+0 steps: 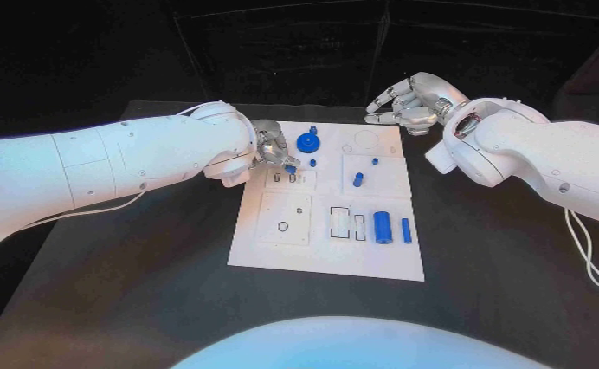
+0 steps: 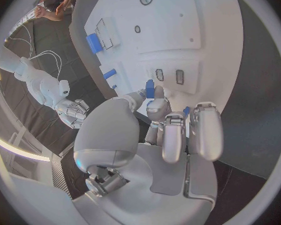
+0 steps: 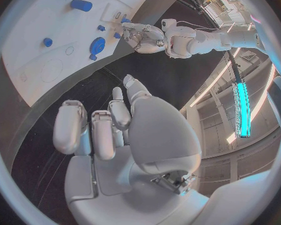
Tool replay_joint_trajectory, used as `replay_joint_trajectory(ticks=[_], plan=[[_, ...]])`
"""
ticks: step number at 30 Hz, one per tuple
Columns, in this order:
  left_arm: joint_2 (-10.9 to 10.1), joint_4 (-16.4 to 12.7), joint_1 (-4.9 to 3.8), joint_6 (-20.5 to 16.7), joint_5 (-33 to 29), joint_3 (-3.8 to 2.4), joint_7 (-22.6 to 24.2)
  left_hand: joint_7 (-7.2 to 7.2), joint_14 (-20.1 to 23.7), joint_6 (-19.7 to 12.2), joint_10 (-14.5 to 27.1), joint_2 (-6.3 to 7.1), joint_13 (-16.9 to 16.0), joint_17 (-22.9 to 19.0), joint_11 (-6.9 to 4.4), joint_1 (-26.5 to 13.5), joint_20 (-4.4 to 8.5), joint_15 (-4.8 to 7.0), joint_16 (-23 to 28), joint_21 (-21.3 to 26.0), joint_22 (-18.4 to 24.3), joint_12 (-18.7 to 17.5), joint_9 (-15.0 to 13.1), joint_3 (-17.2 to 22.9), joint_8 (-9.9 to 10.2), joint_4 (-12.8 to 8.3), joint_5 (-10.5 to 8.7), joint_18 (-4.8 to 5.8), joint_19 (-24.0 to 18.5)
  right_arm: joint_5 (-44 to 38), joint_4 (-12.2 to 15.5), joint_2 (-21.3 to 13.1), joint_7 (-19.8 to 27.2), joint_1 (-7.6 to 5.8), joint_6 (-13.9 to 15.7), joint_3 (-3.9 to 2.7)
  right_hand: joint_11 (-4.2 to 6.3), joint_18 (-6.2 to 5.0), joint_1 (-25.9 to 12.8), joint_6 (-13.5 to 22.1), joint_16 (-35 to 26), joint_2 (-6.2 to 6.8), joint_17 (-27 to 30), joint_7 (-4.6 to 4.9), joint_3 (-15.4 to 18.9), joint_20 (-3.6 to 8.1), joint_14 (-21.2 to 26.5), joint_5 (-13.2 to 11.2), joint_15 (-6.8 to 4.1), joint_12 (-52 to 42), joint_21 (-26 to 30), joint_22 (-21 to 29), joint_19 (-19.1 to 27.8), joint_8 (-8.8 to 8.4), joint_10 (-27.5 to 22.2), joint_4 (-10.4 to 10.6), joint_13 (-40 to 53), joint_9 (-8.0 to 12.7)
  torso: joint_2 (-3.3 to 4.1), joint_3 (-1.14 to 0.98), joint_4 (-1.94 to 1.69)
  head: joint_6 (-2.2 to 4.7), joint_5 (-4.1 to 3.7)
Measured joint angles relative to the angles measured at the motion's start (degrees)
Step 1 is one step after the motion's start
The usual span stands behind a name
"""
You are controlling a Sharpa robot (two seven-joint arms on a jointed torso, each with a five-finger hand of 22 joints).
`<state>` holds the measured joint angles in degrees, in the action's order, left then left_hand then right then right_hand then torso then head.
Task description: Assemble the parts on the task board
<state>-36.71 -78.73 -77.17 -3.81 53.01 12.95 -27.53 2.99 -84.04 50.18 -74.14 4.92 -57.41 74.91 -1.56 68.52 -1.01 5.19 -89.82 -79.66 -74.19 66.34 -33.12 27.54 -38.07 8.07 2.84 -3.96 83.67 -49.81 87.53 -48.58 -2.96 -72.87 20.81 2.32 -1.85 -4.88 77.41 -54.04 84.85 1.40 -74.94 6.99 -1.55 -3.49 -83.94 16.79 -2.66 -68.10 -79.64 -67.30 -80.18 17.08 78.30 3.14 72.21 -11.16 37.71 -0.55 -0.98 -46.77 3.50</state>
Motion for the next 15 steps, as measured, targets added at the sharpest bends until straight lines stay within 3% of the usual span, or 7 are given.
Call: replay_joint_trajectory(ticks=[10, 15], plan=[[-0.38, 0.31, 2.48, -7.04, 2.67, 0.03, 1.90, -0.20, 0.00, 0.22, -0.19, 0.31, -0.07, 0.00, -0.18, -0.31, 0.00, 0.00, 0.00, -0.23, -0.14, 0.00, -0.02, 0.81, 0.01, -0.18, -0.18, 0.00, 0.00, 0.00, 0.03, -0.38, 0.00, 0.00, 0.00, 0.00, 0.00, 0.00, 0.00, 0.00, 0.00, 0.00, 0.01, 0.00, 0.00, 0.00, 0.00, 0.00, 0.00, 0.00, 0.00, 0.00, 0.00, 0.00, 0.00, 0.00, 0.01, 0.01, -0.03, 0.08, -0.08, -0.08, 0.13], [-0.26, 0.38, 3.18, -8.54, 3.64, 0.04, 2.42, -0.19, 0.00, 0.24, -0.19, 0.46, -0.07, 0.00, -0.18, -0.46, 0.00, 0.00, 0.00, -0.23, -0.14, 0.00, -0.01, 0.88, 0.01, -0.24, -0.18, 0.00, 0.00, 0.00, 0.02, -0.39, 0.00, 0.00, -0.01, 0.00, 0.00, 0.00, 0.00, 0.00, 0.00, 0.00, 0.01, 0.00, 0.00, 0.00, 0.00, 0.00, 0.00, 0.00, 0.00, -0.01, 0.00, 0.00, 0.00, 0.00, 0.01, -0.02, 0.03, 0.07, -0.02, -0.16, 0.29]])
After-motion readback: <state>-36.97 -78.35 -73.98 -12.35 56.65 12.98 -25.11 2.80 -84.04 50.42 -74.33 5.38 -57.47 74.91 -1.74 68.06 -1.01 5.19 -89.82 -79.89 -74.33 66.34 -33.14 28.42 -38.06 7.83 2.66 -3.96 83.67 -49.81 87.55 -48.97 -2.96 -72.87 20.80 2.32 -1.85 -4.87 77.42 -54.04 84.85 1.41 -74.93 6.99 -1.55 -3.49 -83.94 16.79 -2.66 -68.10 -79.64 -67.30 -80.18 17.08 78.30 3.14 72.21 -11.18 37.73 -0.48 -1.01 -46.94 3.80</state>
